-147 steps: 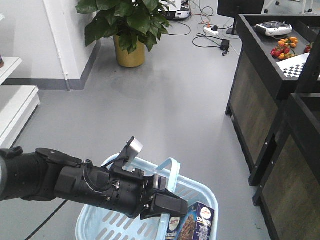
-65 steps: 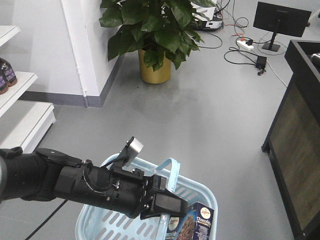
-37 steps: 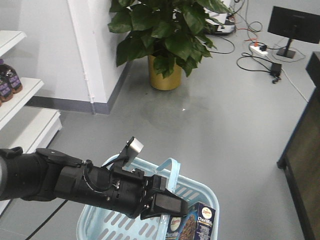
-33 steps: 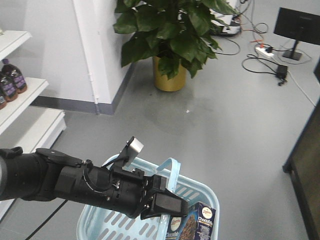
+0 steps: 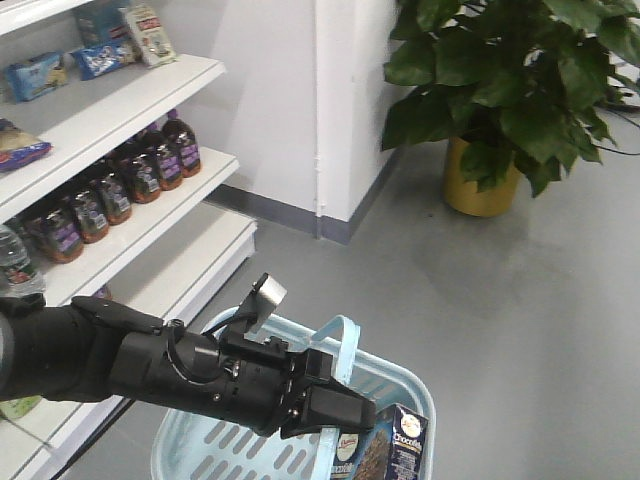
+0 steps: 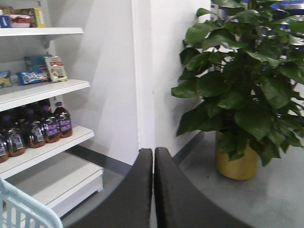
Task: Left arm holds basket, right arm returns cookies
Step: 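Hold the basket with the left gripper, turn toward the snack shelves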
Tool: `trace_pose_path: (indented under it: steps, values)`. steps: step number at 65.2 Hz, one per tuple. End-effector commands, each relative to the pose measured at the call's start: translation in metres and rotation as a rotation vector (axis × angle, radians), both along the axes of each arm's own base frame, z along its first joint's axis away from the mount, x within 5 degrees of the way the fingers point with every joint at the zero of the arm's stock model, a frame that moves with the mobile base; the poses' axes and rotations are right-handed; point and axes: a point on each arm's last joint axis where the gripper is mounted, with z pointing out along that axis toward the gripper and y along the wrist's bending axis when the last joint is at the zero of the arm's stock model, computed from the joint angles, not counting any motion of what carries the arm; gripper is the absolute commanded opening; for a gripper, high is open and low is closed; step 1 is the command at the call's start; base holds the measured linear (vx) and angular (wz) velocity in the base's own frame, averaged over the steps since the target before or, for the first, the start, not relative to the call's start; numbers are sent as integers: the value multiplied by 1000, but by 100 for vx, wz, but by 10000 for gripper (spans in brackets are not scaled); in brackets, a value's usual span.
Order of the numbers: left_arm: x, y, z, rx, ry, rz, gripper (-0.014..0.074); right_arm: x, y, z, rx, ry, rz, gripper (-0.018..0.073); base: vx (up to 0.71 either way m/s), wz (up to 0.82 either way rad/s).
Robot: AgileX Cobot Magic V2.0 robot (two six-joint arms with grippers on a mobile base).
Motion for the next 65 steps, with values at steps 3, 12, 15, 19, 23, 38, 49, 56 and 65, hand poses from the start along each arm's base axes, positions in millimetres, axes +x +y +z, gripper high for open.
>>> trace_pose_path:
  steps: [3,12,15,19,23,38,49,56,65]
  values:
    - [-3,-4,29,-128,-31,-13,-6,-1,0,8,2,-83,6,-8,19,57]
    - [-3,-4,29,-128,-31,-13,-6,-1,0,8,2,-83,6,-8,19,55]
    - [-3,-4,29,-128,-31,-13,-6,-1,0,8,2,-83,6,-8,19,52]
    - [-3,-4,29,-128,-31,-13,-6,-1,0,8,2,-83,6,-8,19,49]
    - [-3,-4,29,-128,-31,-13,-6,-1,0,8,2,-83,6,-8,19,45]
    - [-3,-4,29,-128,-31,-13,-6,-1,0,8,2,-83,6,-8,18,43]
    - [-3,-4,29,-128,-31,-13,-6,-1,0,8,2,-83,6,-8,17,51]
    - [-3,-4,29,-128,-31,-13,-6,-1,0,8,2,-83,6,-8,16,61]
    - [-3,-4,29,-128,-31,-13,-6,-1,0,8,2,-83,6,-8,17,64]
